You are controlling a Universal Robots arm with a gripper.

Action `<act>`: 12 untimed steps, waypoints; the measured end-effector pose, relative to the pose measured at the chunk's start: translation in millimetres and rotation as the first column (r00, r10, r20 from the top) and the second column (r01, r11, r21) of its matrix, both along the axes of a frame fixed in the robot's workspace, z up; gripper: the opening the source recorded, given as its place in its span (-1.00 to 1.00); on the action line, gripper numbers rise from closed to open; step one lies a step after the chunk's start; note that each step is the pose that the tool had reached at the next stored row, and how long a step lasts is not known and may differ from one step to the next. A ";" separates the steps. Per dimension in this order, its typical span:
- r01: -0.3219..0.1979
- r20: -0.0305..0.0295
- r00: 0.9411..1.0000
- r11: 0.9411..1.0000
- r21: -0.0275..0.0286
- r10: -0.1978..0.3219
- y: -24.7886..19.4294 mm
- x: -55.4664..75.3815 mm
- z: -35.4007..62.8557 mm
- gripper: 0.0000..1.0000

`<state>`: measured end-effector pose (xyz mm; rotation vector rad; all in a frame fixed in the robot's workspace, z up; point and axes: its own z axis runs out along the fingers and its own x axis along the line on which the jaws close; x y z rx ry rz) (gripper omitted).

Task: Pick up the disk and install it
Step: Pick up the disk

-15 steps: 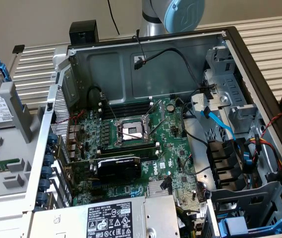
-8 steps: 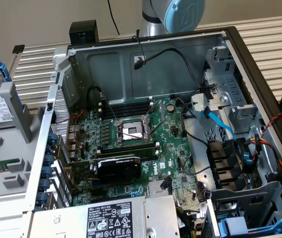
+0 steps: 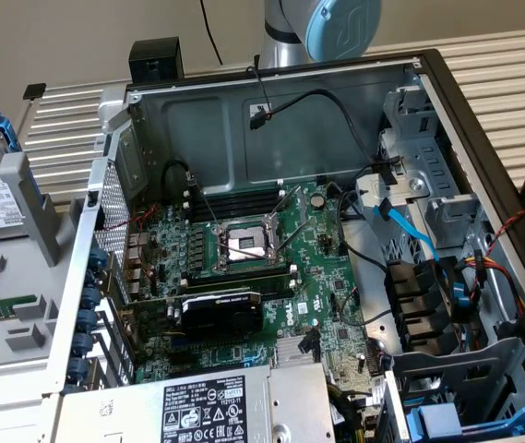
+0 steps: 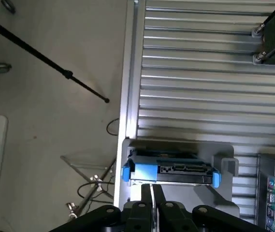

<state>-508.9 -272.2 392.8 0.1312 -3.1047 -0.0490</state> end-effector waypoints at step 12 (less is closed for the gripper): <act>-0.217 0.000 0.976 0.976 0.000 0.217 0.0 0.0 -0.4 -0.69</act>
